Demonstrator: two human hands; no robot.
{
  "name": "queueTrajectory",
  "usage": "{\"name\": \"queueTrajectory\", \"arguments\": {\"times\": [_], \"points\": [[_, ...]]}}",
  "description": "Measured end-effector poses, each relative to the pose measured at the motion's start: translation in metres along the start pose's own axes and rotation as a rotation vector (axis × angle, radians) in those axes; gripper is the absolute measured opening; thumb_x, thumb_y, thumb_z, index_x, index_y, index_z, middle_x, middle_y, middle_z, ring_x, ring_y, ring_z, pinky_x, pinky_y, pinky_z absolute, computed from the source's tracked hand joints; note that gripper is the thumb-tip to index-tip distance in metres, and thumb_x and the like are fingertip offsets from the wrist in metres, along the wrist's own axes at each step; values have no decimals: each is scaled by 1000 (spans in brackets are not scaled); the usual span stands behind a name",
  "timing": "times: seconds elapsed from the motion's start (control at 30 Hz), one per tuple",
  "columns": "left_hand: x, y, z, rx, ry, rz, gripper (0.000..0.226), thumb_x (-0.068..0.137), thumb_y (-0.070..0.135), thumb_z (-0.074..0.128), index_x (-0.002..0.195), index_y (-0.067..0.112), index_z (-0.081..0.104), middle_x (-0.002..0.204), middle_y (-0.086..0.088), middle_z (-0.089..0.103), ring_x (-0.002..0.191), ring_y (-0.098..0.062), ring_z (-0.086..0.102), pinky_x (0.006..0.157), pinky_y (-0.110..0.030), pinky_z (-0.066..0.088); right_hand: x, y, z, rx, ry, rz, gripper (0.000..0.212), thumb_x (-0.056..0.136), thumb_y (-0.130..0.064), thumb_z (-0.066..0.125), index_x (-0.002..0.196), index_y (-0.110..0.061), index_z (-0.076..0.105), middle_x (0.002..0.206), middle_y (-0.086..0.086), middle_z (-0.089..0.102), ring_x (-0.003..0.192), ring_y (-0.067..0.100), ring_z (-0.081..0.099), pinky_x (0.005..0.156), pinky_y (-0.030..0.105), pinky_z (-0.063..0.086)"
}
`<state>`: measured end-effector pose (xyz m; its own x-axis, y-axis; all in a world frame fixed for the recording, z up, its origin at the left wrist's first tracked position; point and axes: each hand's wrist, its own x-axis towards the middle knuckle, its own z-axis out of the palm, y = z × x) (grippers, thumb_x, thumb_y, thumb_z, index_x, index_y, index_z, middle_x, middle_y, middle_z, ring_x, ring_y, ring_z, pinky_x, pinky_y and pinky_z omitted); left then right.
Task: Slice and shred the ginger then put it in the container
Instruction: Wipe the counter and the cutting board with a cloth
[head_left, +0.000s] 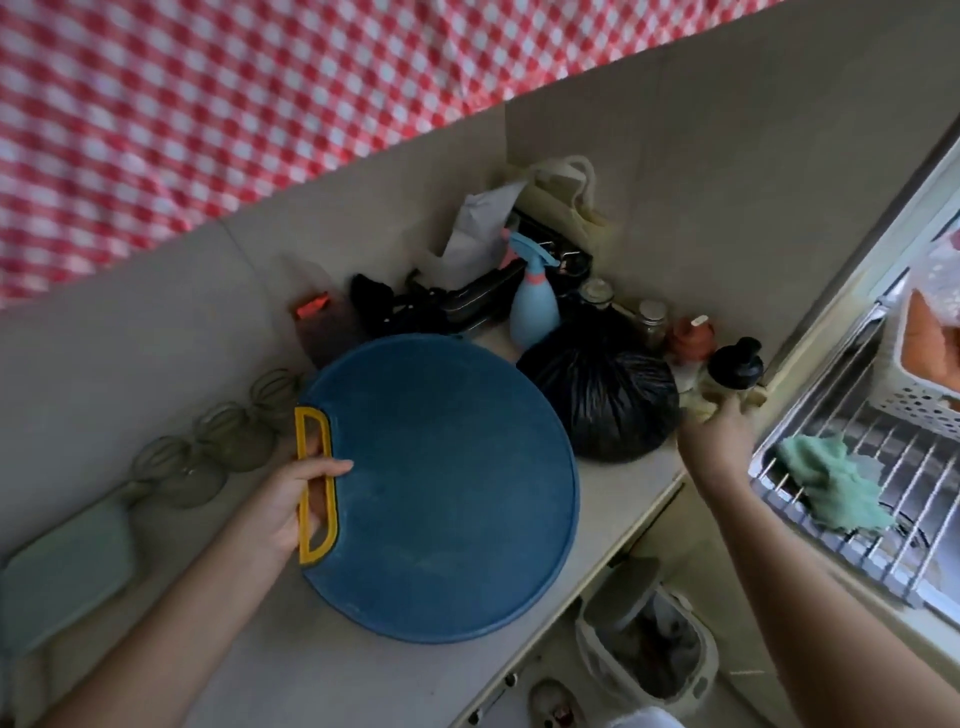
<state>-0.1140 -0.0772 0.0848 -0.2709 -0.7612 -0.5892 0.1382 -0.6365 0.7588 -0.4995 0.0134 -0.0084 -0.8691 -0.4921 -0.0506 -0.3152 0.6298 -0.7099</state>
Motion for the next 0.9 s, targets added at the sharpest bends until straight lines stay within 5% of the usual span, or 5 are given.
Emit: {"name": "queueTrajectory", "arguments": {"times": [0.17, 0.4, 0.67, 0.8, 0.9], "points": [[-10, -13, -12, -84, 118, -21, 26, 90, -6, 41, 100, 6, 61, 73, -11, 73, 59, -24, 70, 48, -32, 57, -63, -56, 14, 110, -261, -568, 40, 94, -28, 61, 129, -12, 48, 108, 1, 56, 93, 17, 55, 77, 29, 42], [-37, -56, -60, -214, 282, 36, 29, 90, -5, 44, 104, 13, 62, 85, -8, 74, 72, -25, 71, 68, -38, 54, -93, -81, 71, 208, -973, -5, 52, 95, -26, 61, 139, -3, 44, 101, 12, 61, 81, 21, 57, 70, 33, 50], [-60, -93, -106, -114, 384, 66, 27, 87, -5, 54, 111, 4, 63, 106, -15, 70, 96, -32, 67, 79, -41, 53, -128, -83, 103, 30, -1173, -45, 32, 93, -10, 61, 122, 3, 60, 94, 7, 63, 73, 13, 57, 58, 20, 46], [-55, -95, -120, 216, 393, 52, 28, 87, 4, 64, 114, 7, 64, 111, -9, 70, 101, -26, 67, 90, -39, 50, -134, -81, 117, -57, -1027, -175, 33, 97, -20, 56, 119, 2, 63, 104, 10, 65, 93, 24, 61, 89, 38, 51], [-41, -102, -133, 432, 489, 50, 27, 85, 10, 70, 112, 11, 63, 108, -3, 68, 98, -21, 65, 88, -32, 49, -140, -84, 129, -45, -993, -174, 36, 98, -23, 54, 125, -1, 60, 118, 11, 64, 107, 28, 60, 90, 32, 47]]}}
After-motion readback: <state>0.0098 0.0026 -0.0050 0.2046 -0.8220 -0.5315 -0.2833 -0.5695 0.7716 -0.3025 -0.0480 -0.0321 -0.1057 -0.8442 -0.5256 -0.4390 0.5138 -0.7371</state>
